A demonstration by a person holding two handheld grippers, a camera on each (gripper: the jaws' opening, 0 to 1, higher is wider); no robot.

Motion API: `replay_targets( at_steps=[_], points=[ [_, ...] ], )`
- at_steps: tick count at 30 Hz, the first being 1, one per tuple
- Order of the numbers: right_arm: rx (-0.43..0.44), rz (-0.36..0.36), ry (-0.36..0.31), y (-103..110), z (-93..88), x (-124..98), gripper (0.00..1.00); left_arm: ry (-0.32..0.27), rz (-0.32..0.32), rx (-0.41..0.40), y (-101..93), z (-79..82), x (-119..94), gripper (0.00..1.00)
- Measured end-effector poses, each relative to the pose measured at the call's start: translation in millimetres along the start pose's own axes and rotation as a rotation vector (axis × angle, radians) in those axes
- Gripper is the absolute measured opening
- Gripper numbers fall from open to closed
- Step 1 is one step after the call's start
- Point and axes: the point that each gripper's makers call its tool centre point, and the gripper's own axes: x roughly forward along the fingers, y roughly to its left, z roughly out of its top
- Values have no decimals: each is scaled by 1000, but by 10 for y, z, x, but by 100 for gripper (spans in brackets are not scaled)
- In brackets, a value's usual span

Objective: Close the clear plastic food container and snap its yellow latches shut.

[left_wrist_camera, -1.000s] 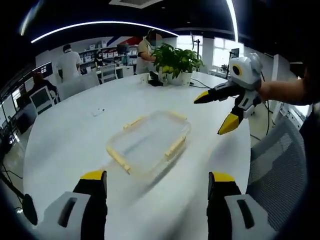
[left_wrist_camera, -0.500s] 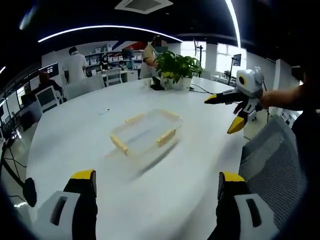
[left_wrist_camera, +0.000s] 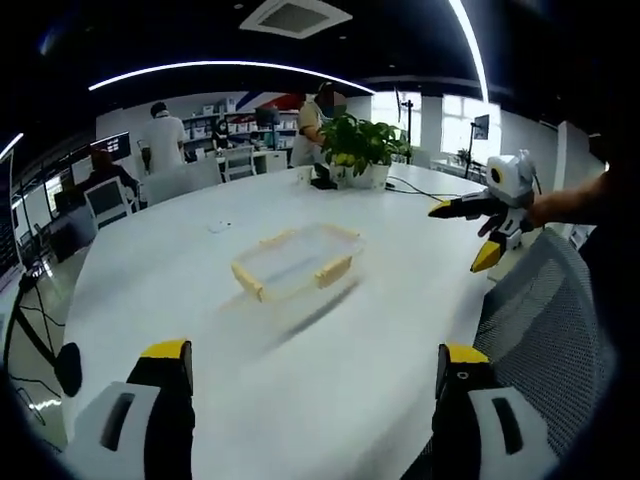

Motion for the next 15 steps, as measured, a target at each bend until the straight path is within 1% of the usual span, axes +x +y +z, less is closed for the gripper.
replay_targets(
  at_steps=[15],
  points=[
    [0,3,14,61,-44,-30,99,14,9,2,-4,-61,-72,99]
  ],
)
